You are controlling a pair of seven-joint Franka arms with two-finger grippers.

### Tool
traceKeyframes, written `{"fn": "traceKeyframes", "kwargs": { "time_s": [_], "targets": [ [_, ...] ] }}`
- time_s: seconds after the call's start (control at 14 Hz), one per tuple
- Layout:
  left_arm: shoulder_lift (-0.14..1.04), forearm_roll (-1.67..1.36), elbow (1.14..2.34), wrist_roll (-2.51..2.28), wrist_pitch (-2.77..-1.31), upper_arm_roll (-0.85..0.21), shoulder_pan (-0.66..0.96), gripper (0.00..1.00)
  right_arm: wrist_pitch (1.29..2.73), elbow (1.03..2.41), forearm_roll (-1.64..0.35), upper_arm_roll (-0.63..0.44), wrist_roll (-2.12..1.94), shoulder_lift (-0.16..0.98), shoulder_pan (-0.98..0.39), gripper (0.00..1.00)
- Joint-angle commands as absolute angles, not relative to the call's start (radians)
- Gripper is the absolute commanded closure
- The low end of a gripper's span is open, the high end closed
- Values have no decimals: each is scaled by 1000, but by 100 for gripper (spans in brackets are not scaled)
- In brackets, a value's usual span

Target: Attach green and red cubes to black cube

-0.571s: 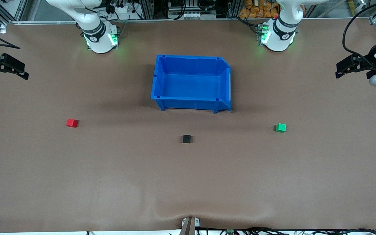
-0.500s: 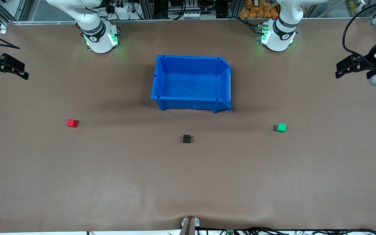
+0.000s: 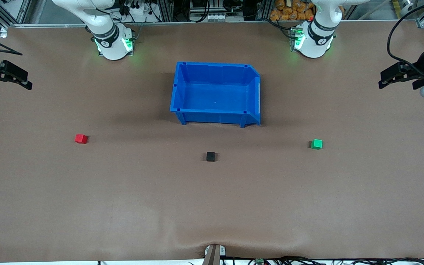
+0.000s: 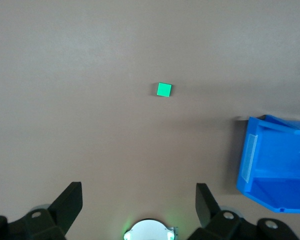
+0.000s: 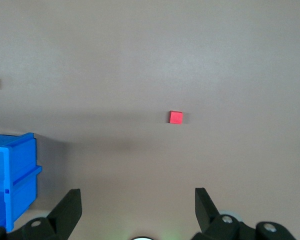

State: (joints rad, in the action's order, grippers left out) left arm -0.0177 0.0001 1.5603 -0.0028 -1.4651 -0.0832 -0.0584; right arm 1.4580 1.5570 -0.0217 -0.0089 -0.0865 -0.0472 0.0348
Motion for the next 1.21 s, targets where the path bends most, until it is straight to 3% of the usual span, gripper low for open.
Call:
{"fn": "traceKeyframes", "kwargs": {
  "time_s": [0.0, 0.5, 0.71, 1.14],
  "targets": [
    [6, -20, 1607, -18, -1457, -97, -68, 0, 1457, 1548, -17, -5, -98, -58, 48, 0],
    [2, -17, 1782, -80, -1641, -140, -63, 0, 1511, 1491, 0, -28, -86, 110, 51, 0],
    [3, -15, 1876, -87, -1748, -155, -64, 0, 1529, 1486, -3, -34, -86, 300, 57, 0],
    [31, -14, 2054, -87, -2014, -156, -64, 0, 1684, 1491, -14, -78, -84, 559, 109, 0]
  ]
}}
